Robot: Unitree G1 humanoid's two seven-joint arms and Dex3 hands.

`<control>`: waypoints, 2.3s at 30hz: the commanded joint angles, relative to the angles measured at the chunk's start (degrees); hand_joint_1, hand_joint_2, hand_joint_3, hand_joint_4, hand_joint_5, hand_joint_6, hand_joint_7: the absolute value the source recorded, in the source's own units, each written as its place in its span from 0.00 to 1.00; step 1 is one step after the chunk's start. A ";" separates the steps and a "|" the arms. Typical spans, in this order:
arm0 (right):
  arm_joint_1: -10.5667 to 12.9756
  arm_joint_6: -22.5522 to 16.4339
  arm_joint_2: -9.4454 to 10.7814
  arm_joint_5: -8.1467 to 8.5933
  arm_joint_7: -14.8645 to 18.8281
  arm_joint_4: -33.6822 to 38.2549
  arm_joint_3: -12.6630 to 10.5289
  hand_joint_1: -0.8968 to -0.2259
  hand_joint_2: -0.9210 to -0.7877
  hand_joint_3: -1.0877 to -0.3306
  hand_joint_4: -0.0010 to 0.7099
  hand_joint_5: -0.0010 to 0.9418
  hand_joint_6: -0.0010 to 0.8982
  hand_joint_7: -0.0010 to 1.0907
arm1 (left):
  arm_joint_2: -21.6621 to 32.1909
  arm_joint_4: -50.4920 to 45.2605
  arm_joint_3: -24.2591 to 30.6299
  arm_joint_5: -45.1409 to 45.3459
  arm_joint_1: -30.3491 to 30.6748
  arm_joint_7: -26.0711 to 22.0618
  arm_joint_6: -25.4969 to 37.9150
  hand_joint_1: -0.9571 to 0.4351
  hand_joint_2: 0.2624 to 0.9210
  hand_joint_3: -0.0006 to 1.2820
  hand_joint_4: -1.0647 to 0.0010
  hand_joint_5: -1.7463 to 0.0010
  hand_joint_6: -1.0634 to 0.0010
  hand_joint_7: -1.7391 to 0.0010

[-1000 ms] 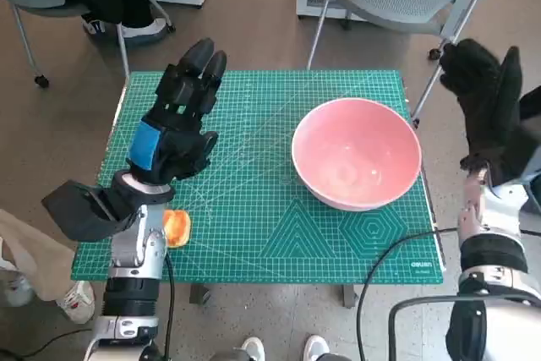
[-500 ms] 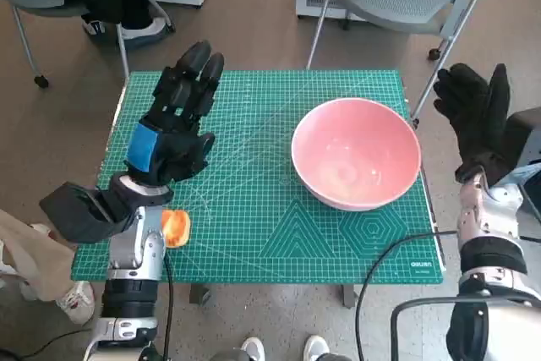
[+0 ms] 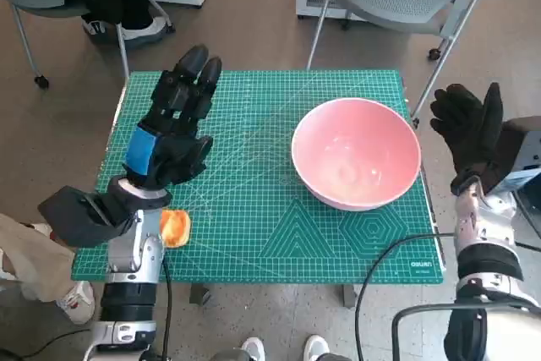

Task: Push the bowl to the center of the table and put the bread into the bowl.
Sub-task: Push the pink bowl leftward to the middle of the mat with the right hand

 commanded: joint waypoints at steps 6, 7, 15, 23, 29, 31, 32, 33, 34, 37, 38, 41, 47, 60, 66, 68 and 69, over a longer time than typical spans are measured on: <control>2.33 0.41 1.15 -0.15 -0.24 0.59 -0.74 0.30 0.00 0.32 0.06 0.00 0.18 0.03 | 0.72 -0.32 0.38 0.06 0.49 0.15 0.18 0.18 1.00 0.33 0.95 1.00 0.97 0.81; 2.39 0.36 1.27 -0.15 -0.25 0.59 -0.75 0.30 0.00 0.32 0.06 0.00 0.18 0.03 | 0.75 -0.34 0.36 0.10 0.48 0.19 0.20 0.18 1.00 0.33 0.95 1.00 0.97 0.81; 2.69 -0.08 2.54 -0.21 -0.53 0.52 -0.73 0.32 0.00 0.31 0.06 0.00 0.18 0.02 | 0.99 -0.84 0.09 0.29 0.54 0.64 0.63 0.19 1.00 0.33 0.95 1.00 0.97 0.81; 2.79 -0.78 4.43 0.53 -0.15 0.35 -1.38 0.32 0.00 0.31 0.09 0.01 0.21 0.03 | 1.17 -0.63 0.21 0.20 0.55 0.63 0.91 0.19 1.00 0.33 0.95 1.00 0.97 0.82; 2.65 -1.03 5.60 0.61 0.23 0.29 -1.68 0.30 0.00 0.33 0.10 0.01 0.23 0.04 | 1.36 -0.37 0.32 0.08 0.61 0.44 0.96 0.19 1.00 0.33 0.95 1.00 0.97 0.82; 2.47 -1.16 6.15 0.47 0.35 0.21 -1.59 0.29 0.00 0.33 0.10 0.01 0.23 0.03 | 1.43 -0.46 0.34 -0.02 0.72 0.39 1.05 0.19 1.00 0.33 0.95 1.00 0.97 0.82; 2.40 -1.21 6.43 0.41 0.48 0.20 -1.56 0.29 0.00 0.33 0.10 0.01 0.23 0.03 | 1.46 -0.51 0.36 -0.06 0.79 0.36 1.09 0.19 1.00 0.33 0.95 1.00 0.96 0.82; 2.36 -1.24 6.58 0.38 0.55 0.20 -1.55 0.28 0.00 0.33 0.11 0.01 0.22 0.03 | 1.48 -0.54 0.37 -0.09 0.84 0.35 1.12 0.19 1.00 0.33 0.95 1.00 0.96 0.82; 2.31 -1.27 6.74 0.31 0.62 0.21 -1.50 0.28 0.00 0.33 0.11 0.01 0.22 0.03 | 1.50 -0.58 0.39 -0.12 0.89 0.34 1.14 0.19 1.00 0.33 0.95 1.00 0.96 0.82; 2.22 -1.42 7.23 0.19 0.74 0.17 -1.38 0.28 0.00 0.33 0.11 0.01 0.21 0.02 | 1.57 -0.65 0.45 -0.15 1.00 0.37 1.23 0.19 1.00 0.33 0.95 1.00 0.96 0.82; 2.16 -1.45 7.46 0.19 0.79 0.15 -1.36 0.27 0.00 0.33 0.11 0.01 0.21 0.02 | 1.60 -0.68 0.47 -0.16 1.03 0.39 1.27 0.19 1.00 0.33 0.95 1.00 0.96 0.82; 1.96 -1.47 7.94 0.39 0.95 0.10 -1.52 0.27 0.00 0.32 0.12 0.01 0.22 0.03 | 1.65 -0.68 0.49 -0.16 1.08 0.41 1.30 0.19 1.00 0.33 0.95 1.00 0.96 0.82; 1.35 -1.43 9.24 1.19 1.50 0.05 -2.33 0.26 0.00 0.33 0.12 0.01 0.25 0.04 | 1.79 -1.10 0.58 -0.19 1.33 0.53 1.53 0.19 1.00 0.33 0.95 1.00 0.95 0.82; 0.52 -1.81 10.64 -0.07 1.28 0.02 -1.60 0.27 0.00 0.32 0.12 0.01 0.23 0.03 | 2.16 -2.30 0.76 0.06 2.41 1.02 1.67 0.19 1.00 0.34 0.95 1.00 0.95 0.83; 0.07 -1.63 11.38 -0.20 1.15 0.07 -1.24 0.30 0.00 0.30 0.13 0.01 0.22 0.02 | 2.36 -3.36 0.84 0.13 3.15 1.44 1.96 0.20 1.00 0.35 0.95 1.00 0.95 0.83; -0.07 -1.76 11.71 -0.18 1.23 0.05 -1.12 0.31 0.00 0.30 0.13 0.01 0.22 0.02 | 2.42 -3.94 0.88 0.09 3.43 1.66 2.24 0.20 1.00 0.35 0.95 1.00 0.95 0.83; -0.13 -1.80 11.83 -0.15 1.27 0.04 -1.09 0.32 0.00 0.30 0.13 0.01 0.21 0.02 | 2.45 -4.19 0.89 0.09 3.53 1.77 2.36 0.20 1.00 0.35 0.95 1.00 0.95 0.83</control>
